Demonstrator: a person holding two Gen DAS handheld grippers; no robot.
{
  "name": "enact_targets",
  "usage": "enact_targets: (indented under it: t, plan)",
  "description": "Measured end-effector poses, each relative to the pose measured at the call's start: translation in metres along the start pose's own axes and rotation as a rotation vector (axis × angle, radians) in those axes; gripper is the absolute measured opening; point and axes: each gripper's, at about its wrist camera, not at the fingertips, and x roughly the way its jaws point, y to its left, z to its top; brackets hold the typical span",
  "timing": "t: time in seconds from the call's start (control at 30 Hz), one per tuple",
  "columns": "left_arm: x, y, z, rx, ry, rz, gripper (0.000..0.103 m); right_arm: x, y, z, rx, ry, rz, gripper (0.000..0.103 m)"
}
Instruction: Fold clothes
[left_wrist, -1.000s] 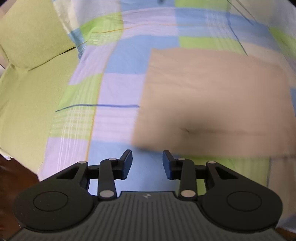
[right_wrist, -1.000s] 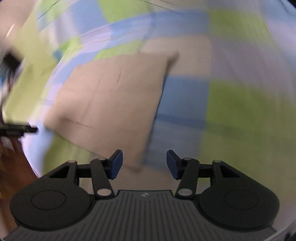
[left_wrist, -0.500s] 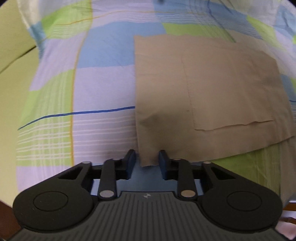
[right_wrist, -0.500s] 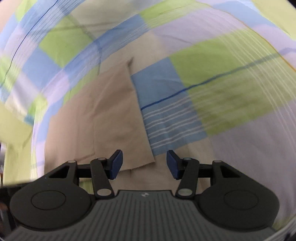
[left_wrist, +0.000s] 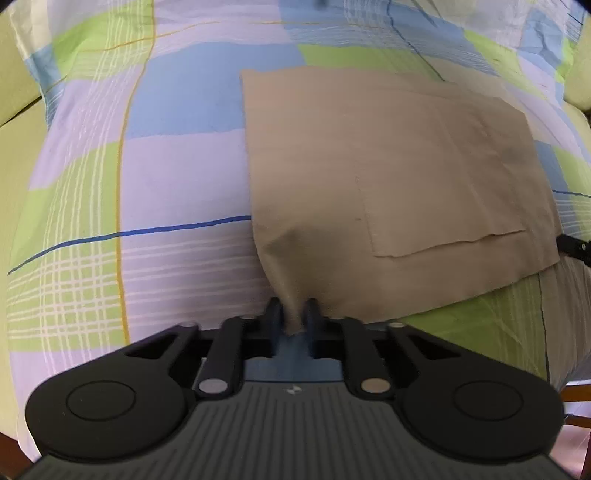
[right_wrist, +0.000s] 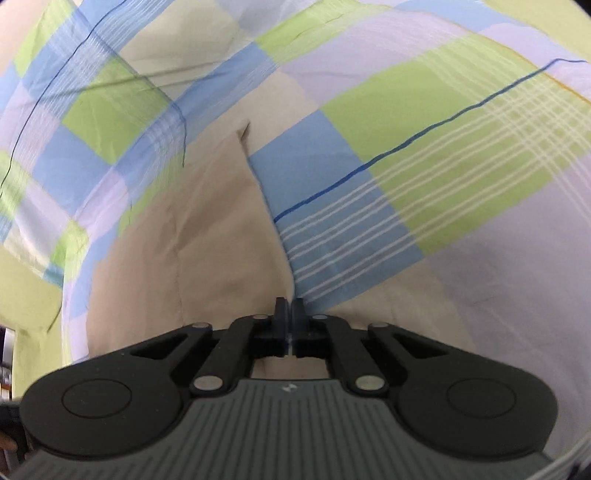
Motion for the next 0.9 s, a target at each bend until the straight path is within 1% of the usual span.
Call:
enact_targets:
  t: [0.1, 0.17, 0.27, 0.33, 0.47, 0.5, 0.57, 0.6, 0.63, 0.67, 0.7, 0.73, 0.77, 0.83, 0.9]
  plan:
    - [-0.006, -0.004, -0.002, 0.006, 0.006, -0.019, 0.000, -0.013, 0.001, 0.004, -0.012, -0.023, -0.018, 0.001]
    - [-0.012, -0.011, -0.007, 0.029, 0.016, -0.019, 0.000, -0.023, -0.001, 0.009, -0.008, -0.025, -0.032, 0.000]
    - [-0.017, -0.015, -0.015, 0.057, 0.022, -0.017, 0.000, -0.032, -0.002, 0.012, -0.033, -0.022, -0.045, 0.000]
    - [-0.015, -0.017, -0.021, 0.074, 0.035, -0.001, 0.000, -0.034, -0.003, 0.013, -0.052, -0.015, -0.057, 0.000]
    - [-0.002, -0.030, -0.035, 0.169, 0.090, 0.077, 0.002, -0.018, -0.008, 0.007, -0.098, 0.053, -0.114, 0.000]
    - [-0.002, -0.032, -0.037, 0.197, 0.099, 0.092, 0.007, -0.014, -0.007, 0.006, -0.113, 0.075, -0.124, 0.000]
    - [-0.008, -0.033, -0.042, 0.249, 0.119, 0.127, 0.014, -0.017, 0.000, 0.012, -0.162, 0.096, -0.190, 0.009]
    - [-0.012, -0.031, -0.043, 0.262, 0.127, 0.148, 0.014, -0.019, 0.005, 0.015, -0.188, 0.101, -0.229, 0.020]
    - [-0.016, -0.028, -0.043, 0.267, 0.133, 0.171, 0.014, -0.022, 0.009, 0.019, -0.215, 0.106, -0.269, 0.027]
    - [-0.020, -0.025, -0.043, 0.272, 0.139, 0.195, 0.013, -0.024, 0.012, 0.022, -0.237, 0.102, -0.302, 0.029]
    - [-0.026, -0.022, -0.039, 0.270, 0.128, 0.210, 0.013, -0.028, 0.015, 0.027, -0.261, 0.080, -0.329, 0.030]
    - [-0.029, -0.020, -0.035, 0.266, 0.115, 0.215, 0.013, -0.032, 0.018, 0.036, -0.278, 0.050, -0.324, 0.029]
    - [-0.035, -0.021, -0.023, 0.256, 0.065, 0.206, 0.013, -0.033, 0.020, 0.043, -0.281, 0.028, -0.295, 0.029]
    - [-0.036, -0.025, 0.001, 0.229, -0.019, 0.171, 0.013, -0.024, 0.031, 0.059, -0.319, -0.016, -0.165, 0.017]
    - [-0.028, -0.033, 0.033, 0.194, -0.111, 0.110, 0.014, -0.003, 0.050, 0.067, -0.385, -0.020, -0.063, 0.014]
